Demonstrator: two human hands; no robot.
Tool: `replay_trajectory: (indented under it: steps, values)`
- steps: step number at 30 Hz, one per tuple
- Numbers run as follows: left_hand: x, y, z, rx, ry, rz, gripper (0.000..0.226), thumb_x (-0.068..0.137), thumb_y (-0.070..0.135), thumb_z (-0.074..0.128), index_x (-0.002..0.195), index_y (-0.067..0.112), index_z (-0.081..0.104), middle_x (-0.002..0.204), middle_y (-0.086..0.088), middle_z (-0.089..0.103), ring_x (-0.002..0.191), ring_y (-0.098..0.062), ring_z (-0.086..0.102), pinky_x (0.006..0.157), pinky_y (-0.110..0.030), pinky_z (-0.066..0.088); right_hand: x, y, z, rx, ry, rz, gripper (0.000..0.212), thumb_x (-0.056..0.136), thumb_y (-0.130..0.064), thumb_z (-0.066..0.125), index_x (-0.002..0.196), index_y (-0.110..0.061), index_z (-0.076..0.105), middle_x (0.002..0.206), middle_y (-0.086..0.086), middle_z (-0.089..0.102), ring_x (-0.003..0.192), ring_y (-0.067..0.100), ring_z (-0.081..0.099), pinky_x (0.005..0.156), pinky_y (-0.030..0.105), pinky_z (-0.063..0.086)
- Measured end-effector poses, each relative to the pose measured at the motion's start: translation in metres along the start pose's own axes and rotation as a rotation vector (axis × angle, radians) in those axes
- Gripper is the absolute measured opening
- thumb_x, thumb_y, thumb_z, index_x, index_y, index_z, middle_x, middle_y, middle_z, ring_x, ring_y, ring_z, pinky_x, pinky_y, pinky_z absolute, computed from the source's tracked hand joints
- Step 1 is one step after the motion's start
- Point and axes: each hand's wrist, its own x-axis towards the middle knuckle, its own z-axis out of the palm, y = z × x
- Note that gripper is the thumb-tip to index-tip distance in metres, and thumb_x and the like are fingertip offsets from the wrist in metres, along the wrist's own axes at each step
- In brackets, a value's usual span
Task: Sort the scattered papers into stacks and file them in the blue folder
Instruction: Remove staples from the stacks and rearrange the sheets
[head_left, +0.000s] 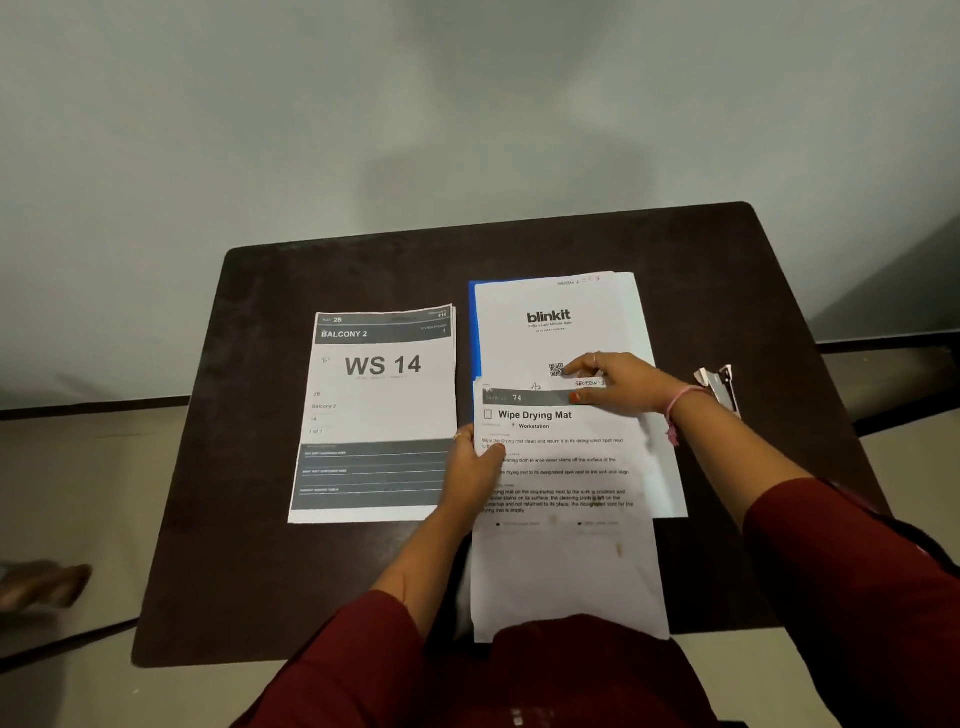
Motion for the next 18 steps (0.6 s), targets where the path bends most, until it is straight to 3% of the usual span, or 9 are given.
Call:
replay_trajectory:
  steps: [3,10,15,18]
  values:
    - [-0.004,-0.001,0.0,0.029,0.035,0.027,0.027,0.092,0.006,0.05,0.116,0.016,0.043,0.1,0.002,0.063,0.089,-0.015,0.063,0.077,-0.031,0.053,-0.005,0.0,-0.006,-0.002,0.098,0.018,0.036,0.086,-0.023,0.069,0.12,-0.015,0.061,0.105,-0.002,0.059,0.098,0.011,0.056,0.082,0.017,0.036]
    - [-0.009,-0.006,0.006,0.058,0.125,0.101,0.036,0.087,0.003,0.05,0.116,0.023,0.042,0.112,-0.004,0.063,0.099,-0.021,0.064,0.083,-0.043,0.057,-0.017,0.009,-0.019,-0.037,0.165,0.072,0.027,0.079,-0.011,0.074,0.106,-0.012,0.071,0.107,0.005,0.067,0.093,0.017,0.062,0.083,0.022,0.045]
    - [-0.01,-0.018,0.008,0.043,0.15,0.145,0.043,0.083,0.007,0.052,0.119,0.029,0.042,0.114,-0.003,0.062,0.1,-0.021,0.065,0.078,-0.043,0.059,-0.018,0.008,-0.018,0.007,0.192,0.068,0.028,0.08,-0.009,0.074,0.108,-0.01,0.071,0.101,0.005,0.071,0.075,-0.001,0.056,0.066,0.001,0.038]
    - [-0.01,-0.022,0.008,0.026,0.162,0.162,0.046,0.08,0.013,0.053,0.119,0.035,0.042,0.12,-0.004,0.058,0.105,-0.021,0.063,0.081,-0.043,0.058,-0.021,0.007,-0.014,0.041,0.232,0.072,0.026,0.081,-0.006,0.072,0.108,-0.008,0.071,0.103,0.008,0.072,0.084,0.006,0.062,0.076,0.005,0.039]
